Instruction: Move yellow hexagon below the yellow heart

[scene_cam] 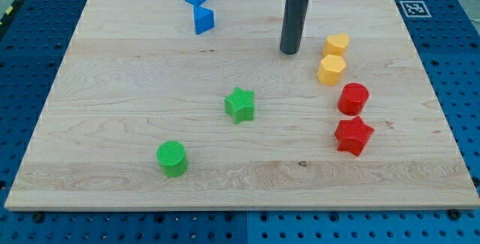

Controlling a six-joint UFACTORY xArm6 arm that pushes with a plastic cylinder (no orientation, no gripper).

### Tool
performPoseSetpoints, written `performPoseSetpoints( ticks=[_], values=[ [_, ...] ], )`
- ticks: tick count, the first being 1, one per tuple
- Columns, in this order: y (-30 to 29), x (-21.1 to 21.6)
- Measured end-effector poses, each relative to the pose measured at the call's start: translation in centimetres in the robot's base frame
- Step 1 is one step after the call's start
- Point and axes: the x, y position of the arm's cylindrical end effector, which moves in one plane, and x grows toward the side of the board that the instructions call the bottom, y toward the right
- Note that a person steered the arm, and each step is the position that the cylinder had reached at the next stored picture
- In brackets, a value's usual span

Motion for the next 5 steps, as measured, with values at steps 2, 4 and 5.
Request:
performPoseSetpoints(
  ticks=[2, 4, 5],
  values=[
    [0.0, 1.0],
    [0.8, 3.3],
    [2.2, 4.3]
  ],
)
